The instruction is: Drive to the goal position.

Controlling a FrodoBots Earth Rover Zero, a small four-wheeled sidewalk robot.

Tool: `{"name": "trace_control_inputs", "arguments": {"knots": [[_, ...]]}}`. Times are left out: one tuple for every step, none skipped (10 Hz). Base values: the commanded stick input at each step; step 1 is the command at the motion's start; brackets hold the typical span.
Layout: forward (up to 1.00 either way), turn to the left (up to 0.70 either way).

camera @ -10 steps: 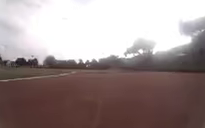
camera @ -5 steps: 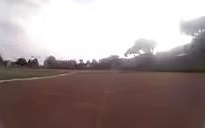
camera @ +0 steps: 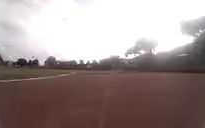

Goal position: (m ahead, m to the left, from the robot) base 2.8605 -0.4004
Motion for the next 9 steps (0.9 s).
{"name": "trace_control_inputs", "arguments": {"knots": [[0.7, 0.0], [0.7, 0.0], [0.7, 0.0], [0.7, 0.0], [0.7, 0.0], [0.7, 0.0], [0.7, 0.0], [0.7, 0.0], [0.7, 0.0]]}}
